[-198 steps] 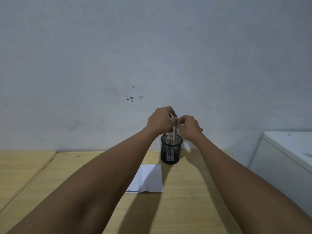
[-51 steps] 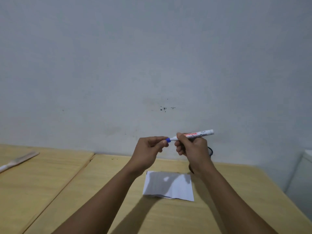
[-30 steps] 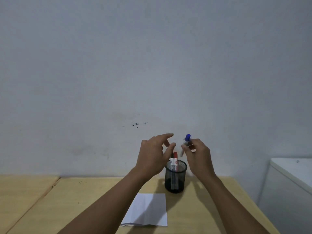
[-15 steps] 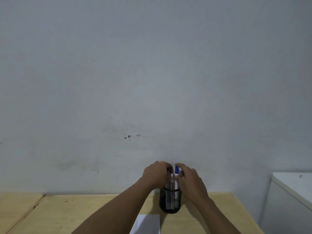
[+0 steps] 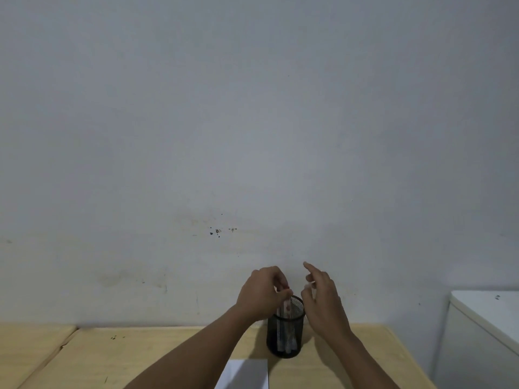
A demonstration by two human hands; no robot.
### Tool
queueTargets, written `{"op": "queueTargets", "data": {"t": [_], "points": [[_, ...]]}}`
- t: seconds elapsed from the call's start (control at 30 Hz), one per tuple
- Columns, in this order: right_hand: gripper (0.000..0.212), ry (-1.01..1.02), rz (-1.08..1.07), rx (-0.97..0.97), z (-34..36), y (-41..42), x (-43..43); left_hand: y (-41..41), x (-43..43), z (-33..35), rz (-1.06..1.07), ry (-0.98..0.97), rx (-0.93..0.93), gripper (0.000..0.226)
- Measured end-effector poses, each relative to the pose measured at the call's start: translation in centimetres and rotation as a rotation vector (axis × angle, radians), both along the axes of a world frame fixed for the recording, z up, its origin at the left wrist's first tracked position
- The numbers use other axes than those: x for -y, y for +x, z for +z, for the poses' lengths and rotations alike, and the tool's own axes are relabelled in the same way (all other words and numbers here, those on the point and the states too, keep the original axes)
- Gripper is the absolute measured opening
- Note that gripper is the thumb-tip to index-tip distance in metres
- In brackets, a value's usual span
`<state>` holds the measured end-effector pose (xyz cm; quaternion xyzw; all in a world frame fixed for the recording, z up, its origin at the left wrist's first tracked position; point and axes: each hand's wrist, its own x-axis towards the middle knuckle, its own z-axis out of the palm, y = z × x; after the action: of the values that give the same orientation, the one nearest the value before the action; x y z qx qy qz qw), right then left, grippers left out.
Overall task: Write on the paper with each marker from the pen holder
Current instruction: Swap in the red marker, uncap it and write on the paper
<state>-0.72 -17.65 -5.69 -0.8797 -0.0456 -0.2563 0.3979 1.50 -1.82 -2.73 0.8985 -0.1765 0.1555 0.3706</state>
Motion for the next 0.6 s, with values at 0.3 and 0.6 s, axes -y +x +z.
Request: {"op": "queueTargets", "data": {"t": [0.3,0.6], "points": [[0.023,0.338,0.316,-0.057,5.3,-2.2,-3.6,-4.0,-5.5,8.2,0.137,-0.791,-0.031,0.009],[0.007,1.218,0.582,-0.189,7.9,-7.6,-12.4,-11.1,-10.7,7.2,0.185,-0.958,-0.347,0.017]]}}
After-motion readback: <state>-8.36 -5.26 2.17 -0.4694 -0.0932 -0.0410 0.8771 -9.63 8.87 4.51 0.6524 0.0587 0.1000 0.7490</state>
